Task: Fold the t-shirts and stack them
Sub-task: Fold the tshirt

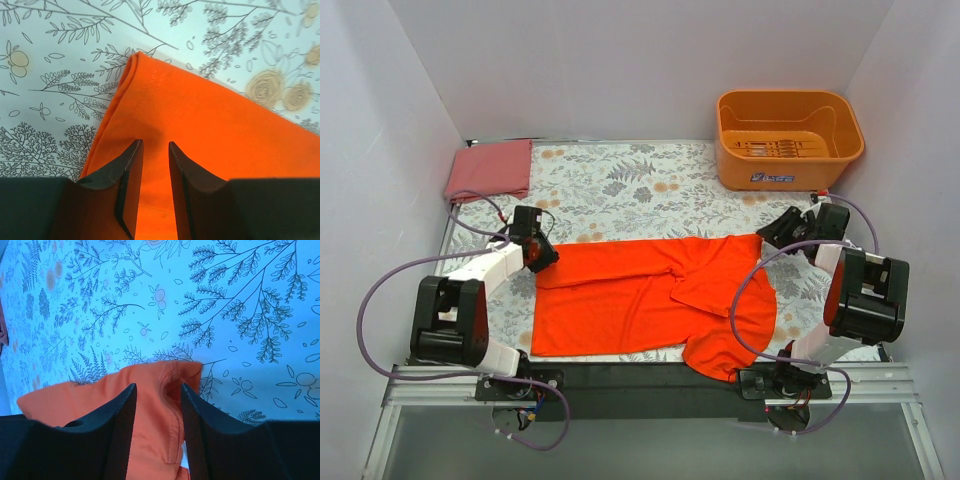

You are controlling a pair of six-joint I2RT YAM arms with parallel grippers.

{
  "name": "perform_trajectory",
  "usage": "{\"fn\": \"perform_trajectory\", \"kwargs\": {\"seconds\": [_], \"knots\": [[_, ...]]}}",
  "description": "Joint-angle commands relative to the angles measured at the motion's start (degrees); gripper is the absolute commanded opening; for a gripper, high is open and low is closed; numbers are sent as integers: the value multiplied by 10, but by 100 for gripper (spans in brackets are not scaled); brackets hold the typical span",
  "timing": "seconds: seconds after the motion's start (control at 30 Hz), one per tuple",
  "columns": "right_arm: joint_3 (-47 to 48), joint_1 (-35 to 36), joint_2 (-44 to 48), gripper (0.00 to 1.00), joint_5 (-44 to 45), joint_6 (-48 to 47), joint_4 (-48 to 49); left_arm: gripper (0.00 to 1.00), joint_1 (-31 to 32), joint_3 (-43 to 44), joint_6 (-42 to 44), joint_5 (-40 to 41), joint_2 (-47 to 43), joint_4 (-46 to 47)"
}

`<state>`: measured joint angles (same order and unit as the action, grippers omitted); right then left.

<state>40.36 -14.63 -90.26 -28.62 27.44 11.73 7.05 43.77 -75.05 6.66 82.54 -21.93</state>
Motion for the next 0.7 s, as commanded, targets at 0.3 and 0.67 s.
{"fn": "perform_trajectory", "kwargs": {"seconds": [0.3,0.67], "knots": [[-3,-11,-65,33,-50,30,81,26,-10,19,6,23,41,8],[63,-57,-143,11,-72,24,86,26,-25,54,19,35,96,1]]}}
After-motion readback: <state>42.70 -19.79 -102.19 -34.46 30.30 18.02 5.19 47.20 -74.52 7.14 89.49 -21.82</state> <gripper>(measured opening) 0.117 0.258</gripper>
